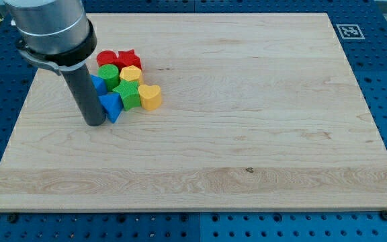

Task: Push the blue cube along with the group of blocks up and right a bit

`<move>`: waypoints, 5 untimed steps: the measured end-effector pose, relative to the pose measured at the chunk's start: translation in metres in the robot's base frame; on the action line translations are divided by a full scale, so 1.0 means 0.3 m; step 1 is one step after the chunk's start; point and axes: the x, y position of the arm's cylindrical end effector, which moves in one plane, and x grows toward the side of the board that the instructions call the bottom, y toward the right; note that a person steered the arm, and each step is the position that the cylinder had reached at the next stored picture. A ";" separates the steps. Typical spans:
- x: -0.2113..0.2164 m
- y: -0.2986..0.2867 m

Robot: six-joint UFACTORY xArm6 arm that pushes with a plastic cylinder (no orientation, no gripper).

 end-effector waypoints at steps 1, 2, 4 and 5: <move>-0.024 0.000; -0.003 -0.014; 0.020 -0.102; -0.095 -0.119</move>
